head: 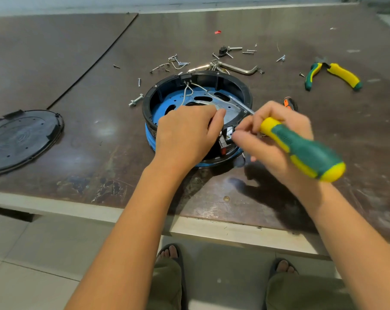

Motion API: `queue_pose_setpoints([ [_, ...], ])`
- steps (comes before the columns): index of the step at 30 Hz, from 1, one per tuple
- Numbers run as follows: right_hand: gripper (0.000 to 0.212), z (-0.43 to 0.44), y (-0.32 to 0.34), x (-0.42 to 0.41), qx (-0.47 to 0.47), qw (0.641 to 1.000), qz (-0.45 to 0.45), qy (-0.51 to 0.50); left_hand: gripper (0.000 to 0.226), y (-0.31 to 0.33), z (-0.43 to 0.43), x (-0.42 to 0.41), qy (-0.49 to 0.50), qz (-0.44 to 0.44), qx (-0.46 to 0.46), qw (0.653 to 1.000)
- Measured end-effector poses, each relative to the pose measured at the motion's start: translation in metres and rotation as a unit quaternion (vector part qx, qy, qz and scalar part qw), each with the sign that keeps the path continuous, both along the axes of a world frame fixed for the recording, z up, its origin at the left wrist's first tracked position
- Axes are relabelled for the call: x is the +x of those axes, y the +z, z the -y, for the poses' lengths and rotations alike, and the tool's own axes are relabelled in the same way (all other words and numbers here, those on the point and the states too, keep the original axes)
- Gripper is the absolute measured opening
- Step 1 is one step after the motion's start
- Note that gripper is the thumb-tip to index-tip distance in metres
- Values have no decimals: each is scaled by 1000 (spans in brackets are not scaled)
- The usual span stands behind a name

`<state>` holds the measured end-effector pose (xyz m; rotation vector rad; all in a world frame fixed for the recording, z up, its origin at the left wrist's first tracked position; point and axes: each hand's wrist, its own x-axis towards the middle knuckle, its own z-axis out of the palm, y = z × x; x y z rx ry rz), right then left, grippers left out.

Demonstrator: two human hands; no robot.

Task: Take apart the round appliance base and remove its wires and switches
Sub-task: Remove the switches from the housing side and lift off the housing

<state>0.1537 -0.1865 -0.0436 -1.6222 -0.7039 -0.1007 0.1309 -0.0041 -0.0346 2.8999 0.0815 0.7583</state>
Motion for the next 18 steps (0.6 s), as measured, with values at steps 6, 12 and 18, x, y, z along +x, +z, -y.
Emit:
queue_pose_setpoints([
  [6,40,-15,-6,-3,-130,973,174,-72,47,1,1,0,-2,-3,-2,1000],
  [12,28,-20,-11,-4,-164,954,238,-79,50,-1,3,2,30,4,-12,999],
  [18,26,-20,-7,-7,-144,958,232,-90,49,0,2,2,10,6,-36,999],
])
